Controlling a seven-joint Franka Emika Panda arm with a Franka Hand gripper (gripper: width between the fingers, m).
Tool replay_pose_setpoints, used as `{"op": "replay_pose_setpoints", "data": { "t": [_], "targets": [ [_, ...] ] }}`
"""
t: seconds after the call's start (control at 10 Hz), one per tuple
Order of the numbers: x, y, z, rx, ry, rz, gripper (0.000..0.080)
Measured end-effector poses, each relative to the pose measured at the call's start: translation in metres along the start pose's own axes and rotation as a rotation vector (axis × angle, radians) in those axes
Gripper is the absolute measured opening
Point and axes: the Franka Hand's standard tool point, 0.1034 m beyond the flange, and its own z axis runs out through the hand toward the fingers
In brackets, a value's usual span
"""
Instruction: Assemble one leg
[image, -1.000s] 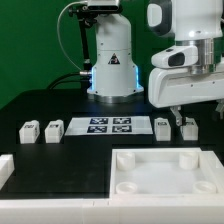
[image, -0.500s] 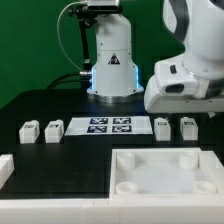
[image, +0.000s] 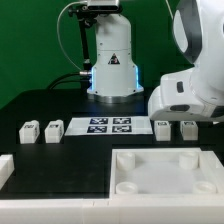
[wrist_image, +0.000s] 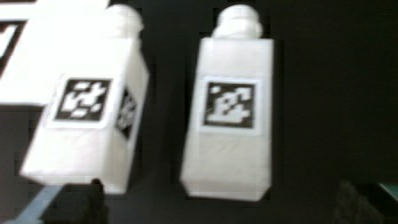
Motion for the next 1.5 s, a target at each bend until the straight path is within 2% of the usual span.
{"op": "replay_pose_setpoints", "data": {
  "t": [0.3,0.5,0.7,0.8,0.9,1.0,1.1,1.5],
  "targets": [
    [-0.003,-0.005,0.017,-0.003,-0.002,0.008,0.0648],
    [-0.002,-0.003,0.03,-0.006,-0.014,0.011,0.0648],
    [0.001,-0.001,0.032,-0.005,-0.025,0.017,0.0648],
    [0.001,-0.001,0.032,-0.006,-0.026,0.017,0.0554],
    [0.001,-0.001,0.032,-0.006,-0.026,0.016,0.0554],
    [0.001,-0.001,0.032,-0.006,-0.026,0.016,0.034],
    [0.0,-0.001,0.031,-0.006,-0.026,0.015,0.0291],
    [0.0,-0.001,0.031,-0.006,-0.026,0.015,0.0291]
  ]
}}
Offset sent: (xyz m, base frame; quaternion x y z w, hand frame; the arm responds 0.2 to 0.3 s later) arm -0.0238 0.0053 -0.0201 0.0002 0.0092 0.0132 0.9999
